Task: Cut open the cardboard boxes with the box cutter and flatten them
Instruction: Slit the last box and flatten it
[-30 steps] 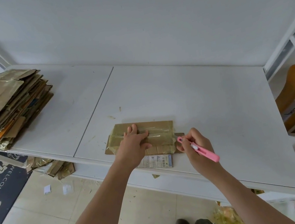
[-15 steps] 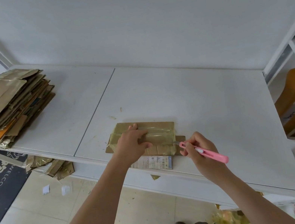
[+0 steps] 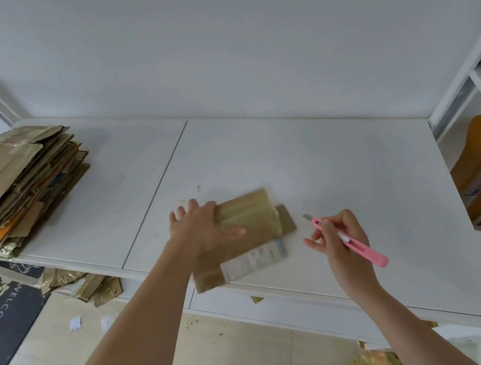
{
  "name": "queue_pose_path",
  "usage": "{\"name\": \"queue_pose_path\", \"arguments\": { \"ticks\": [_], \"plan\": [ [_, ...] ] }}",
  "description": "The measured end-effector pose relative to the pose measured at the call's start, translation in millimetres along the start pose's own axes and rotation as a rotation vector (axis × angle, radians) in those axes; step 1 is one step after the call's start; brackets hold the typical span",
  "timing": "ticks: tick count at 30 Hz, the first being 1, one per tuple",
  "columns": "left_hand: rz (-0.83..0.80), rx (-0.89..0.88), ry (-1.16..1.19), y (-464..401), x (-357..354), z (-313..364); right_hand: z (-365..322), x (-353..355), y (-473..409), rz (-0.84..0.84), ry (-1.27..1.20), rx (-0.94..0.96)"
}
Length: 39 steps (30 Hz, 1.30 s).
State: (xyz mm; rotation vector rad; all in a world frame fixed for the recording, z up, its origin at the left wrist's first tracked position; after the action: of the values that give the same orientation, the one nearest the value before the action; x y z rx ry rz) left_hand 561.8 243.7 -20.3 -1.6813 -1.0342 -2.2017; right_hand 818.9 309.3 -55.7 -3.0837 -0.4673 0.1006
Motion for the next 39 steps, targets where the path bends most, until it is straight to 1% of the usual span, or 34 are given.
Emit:
{"name": "queue_pose_path", "arguments": {
  "ticks": [2,3,4,5,6,8,9,13,14,15,16,17,18,19,20,21,23,25,26,28,31,32,35,39],
  "plan": [
    [0.141,0.208,0.065,6.2,0.9,-2.7,-1.1,-6.1,1.5,0.005,-0.014,0.000],
    [0.195,0.301,0.145,9.0,0.2,-5.6,-1.6,-9.9,2.7,-0.001,-0.016,0.005],
    [0.223,0.366,0.240,11.6,-0.7,-8.5,-1.5,-14.0,4.1,-0.012,-0.013,0.010],
    [0.227,0.392,0.313,12.9,-2.1,-10.4,-0.9,-18.4,5.5,-0.026,-0.005,0.011],
    [0.221,0.385,0.343,13.2,-4.5,-11.9,0.6,-22.9,7.1,-0.040,0.002,0.006],
    [0.202,0.313,0.375,16.3,-4.7,-8.4,4.9,-32.6,10.3,-0.052,0.003,-0.018],
    [0.183,0.282,0.436,19.3,-3.7,-3.9,7.0,-37.5,12.7,-0.052,-0.002,-0.031],
    [0.022,0.262,0.899,29.3,-9.5,16.8,9.4,-52.8,25.1,-0.012,-0.033,-0.012],
    [-0.030,0.256,0.965,30.5,-11.5,20.2,9.3,-54.1,26.3,0.013,-0.022,0.007],
    [-0.062,0.242,0.967,30.3,-13.5,22.1,9.2,-54.7,25.5,0.039,-0.008,0.024],
    [-0.058,0.234,0.887,28.7,-14.2,22.3,8.9,-54.8,22.8,0.062,0.007,0.034],
    [-0.021,0.240,0.714,26.4,-13.3,20.9,8.3,-54.5,18.6,0.080,0.019,0.040],
    [0.055,0.252,0.488,23.0,-12.1,16.5,7.2,-54.3,13.7,0.091,0.020,0.042],
    [0.139,0.226,0.294,18.4,-10.1,13.4,5.8,-54.9,8.7,0.093,0.015,0.046],
    [0.207,0.148,0.162,14.0,-8.7,11.6,4.6,-56.0,4.5,0.088,0.015,0.052],
    [0.226,0.023,0.094,10.0,-8.3,10.5,4.0,-57.2,1.2,0.080,0.025,0.059],
    [0.116,-0.210,0.074,2.3,-8.4,7.6,4.9,-58.2,-2.6,0.069,0.056,0.070],
    [0.008,-0.279,0.072,-2.4,-10.1,5.3,7.5,-55.8,-5.1,0.057,0.071,0.068],
    [0.000,-0.284,0.039,-4.0,-10.0,5.4,9.0,-53.7,-7.0,0.051,0.069,0.062],
    [0.035,-0.295,-0.089,-2.0,-8.3,7.8,11.3,-49.8,-12.1,0.029,0.048,0.040],
    [0.146,-0.310,-0.297,5.0,-6.8,5.3,11.8,-52.0,-17.9,-0.044,0.003,-0.021],
    [0.172,-0.313,-0.332,7.8,-7.4,3.2,12.1,-53.1,-19.6,-0.066,-0.010,-0.043],
    [0.172,-0.311,-0.278,12.7,-6.7,-2.1,14.2,-54.0,-23.3,-0.082,-0.081,-0.114],
    [0.074,-0.300,-0.122,7.0,0.2,-2.9,21.6,-55.4,-22.3,0.045,-0.217,-0.228]
  ]
}}
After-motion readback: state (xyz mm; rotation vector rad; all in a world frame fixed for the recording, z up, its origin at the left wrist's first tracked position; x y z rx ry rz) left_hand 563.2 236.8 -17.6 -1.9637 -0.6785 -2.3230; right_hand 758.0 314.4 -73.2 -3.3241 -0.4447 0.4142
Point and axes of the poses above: each hand's wrist, its own y-axis away from the middle knuckle, its own x-axis out of the back of the hand, z = x × y, the point moved 2 cm from there along -y, towards the middle knuckle, and after that the axes turned 1 degree about -z, right-handed, at the moved point
